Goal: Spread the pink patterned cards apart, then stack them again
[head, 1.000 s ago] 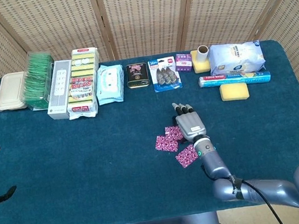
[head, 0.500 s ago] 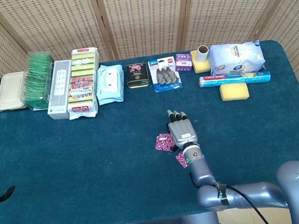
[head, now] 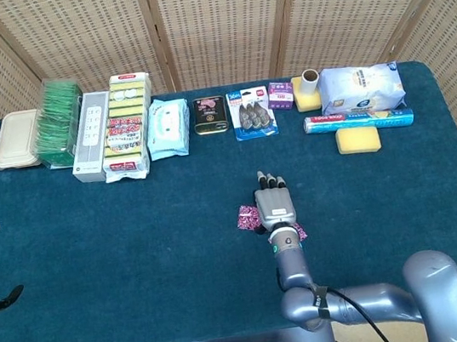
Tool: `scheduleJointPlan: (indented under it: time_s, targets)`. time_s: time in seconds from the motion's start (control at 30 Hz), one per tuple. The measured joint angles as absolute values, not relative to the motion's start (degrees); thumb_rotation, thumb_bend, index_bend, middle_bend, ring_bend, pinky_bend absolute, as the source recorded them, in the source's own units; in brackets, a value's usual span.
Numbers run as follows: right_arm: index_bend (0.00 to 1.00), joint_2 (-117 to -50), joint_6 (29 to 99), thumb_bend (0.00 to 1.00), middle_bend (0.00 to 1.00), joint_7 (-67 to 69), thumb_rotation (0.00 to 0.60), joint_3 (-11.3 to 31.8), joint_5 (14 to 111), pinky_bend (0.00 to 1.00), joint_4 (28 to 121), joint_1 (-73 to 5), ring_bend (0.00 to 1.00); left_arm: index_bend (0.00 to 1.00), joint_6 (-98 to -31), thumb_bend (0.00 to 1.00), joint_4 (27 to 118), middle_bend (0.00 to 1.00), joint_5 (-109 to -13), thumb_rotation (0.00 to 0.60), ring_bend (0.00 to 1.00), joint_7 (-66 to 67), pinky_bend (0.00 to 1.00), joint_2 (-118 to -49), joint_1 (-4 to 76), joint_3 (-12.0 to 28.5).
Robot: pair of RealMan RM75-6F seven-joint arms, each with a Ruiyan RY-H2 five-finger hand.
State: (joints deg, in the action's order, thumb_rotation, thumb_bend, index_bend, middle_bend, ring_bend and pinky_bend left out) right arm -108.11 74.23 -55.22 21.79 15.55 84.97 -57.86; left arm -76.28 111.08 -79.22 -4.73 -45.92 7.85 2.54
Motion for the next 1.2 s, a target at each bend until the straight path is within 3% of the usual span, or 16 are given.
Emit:
scheduleJointPlan:
  time_s: [1.2]
  targets:
    - [0.36,-108.60,73.00,0.25,0.00,-58.71,0.566,23.15,12.72,0.04,84.33,-57.78,0.00,0.00,-76.53,0.20,110.76,0.00,-79.55,0.600,0.00,-5.96,0.07,-45.58,7.70,2.49]
